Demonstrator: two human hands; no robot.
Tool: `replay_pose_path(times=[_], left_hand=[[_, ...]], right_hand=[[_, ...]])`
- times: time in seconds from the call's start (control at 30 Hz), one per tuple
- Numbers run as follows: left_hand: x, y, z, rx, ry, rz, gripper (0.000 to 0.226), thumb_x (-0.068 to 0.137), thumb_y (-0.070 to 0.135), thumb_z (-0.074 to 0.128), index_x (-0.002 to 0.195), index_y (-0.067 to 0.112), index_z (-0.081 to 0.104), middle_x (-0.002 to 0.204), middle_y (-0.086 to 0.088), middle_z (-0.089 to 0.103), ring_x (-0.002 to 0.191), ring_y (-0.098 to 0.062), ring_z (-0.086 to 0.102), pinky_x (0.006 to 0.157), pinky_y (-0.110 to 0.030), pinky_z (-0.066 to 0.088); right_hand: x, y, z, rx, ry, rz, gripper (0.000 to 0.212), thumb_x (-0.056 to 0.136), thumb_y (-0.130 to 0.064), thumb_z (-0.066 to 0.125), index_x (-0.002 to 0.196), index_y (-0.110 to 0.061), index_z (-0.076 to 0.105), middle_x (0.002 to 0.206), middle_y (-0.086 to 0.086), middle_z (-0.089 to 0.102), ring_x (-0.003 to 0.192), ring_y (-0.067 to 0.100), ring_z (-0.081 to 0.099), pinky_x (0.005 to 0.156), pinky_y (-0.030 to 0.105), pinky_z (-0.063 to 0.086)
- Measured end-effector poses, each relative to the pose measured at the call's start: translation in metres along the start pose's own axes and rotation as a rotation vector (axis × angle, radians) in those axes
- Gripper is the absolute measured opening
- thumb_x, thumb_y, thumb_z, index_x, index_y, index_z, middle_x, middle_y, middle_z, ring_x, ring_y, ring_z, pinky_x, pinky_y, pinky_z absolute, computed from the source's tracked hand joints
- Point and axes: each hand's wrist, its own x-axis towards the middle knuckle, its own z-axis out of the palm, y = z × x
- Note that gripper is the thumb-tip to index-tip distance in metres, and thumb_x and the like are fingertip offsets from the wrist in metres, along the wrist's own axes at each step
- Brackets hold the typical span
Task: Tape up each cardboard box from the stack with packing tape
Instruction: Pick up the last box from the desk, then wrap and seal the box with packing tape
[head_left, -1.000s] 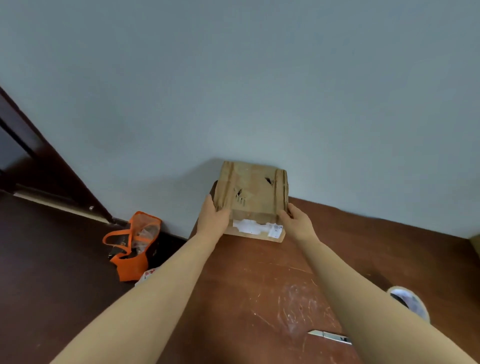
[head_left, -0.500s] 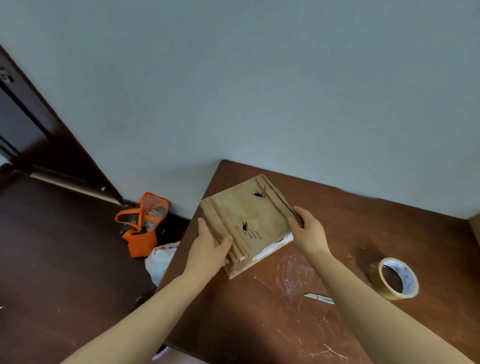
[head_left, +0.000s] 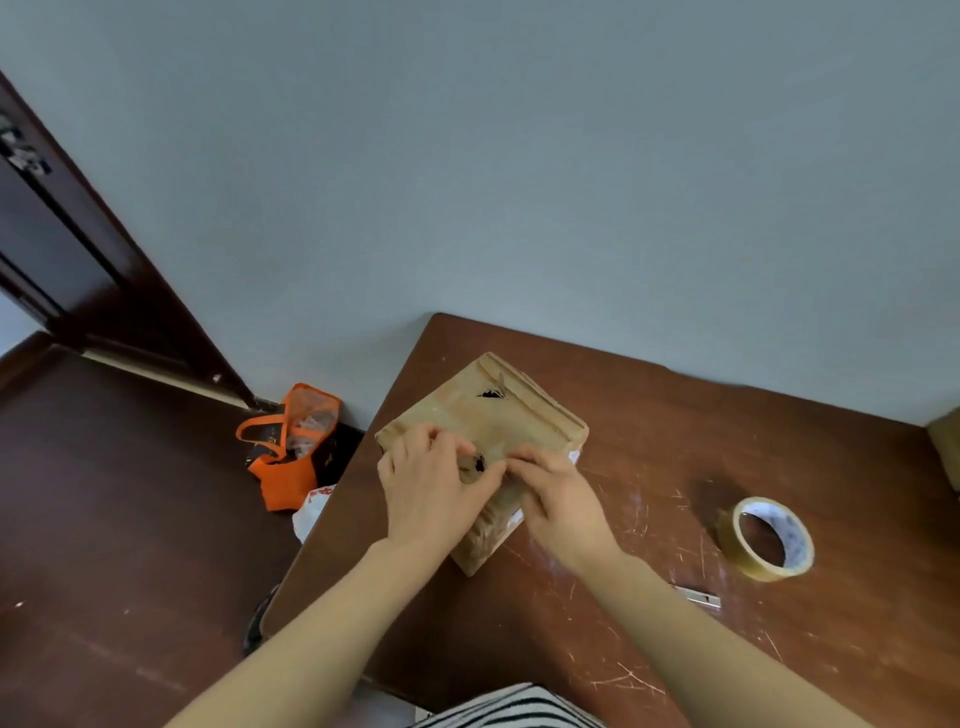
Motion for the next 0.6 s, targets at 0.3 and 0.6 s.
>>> replay_pose_path(times=[0.3,0.6], left_hand=[[0.010,0.001,0.009,0.028,-0.010,-0.026,0.042,0.086,0.063,0.050,0.102,0.028,0.067,0.131,0.001,0.042,0.128,-0.022,0.034,0.108,-0.039,0.021],[0.014,-0.004,0.011,0.063,0.011,-0.015,0.025,0.093,0.044,0.051,0.103,0.027,0.067,0.129,0.002,0.042,0.125,-0.020,0.035,0.104,-0.037,0.024]], right_hand=[[0.006,-0.001,0.004,-0.019,0.029,-0.006,0.037,0.091,-0.007,0.046,0.125,-0.006,0.061,0.130,0.002,0.054,0.118,0.021,0.048,0.091,0.017,0.034],[0.007,-0.002,0.007,-0.169,0.002,-0.090,0.052,0.084,-0.030,0.032,0.122,-0.013,0.064,0.119,0.004,0.059,0.107,0.025,0.054,0.085,0.024,0.040]])
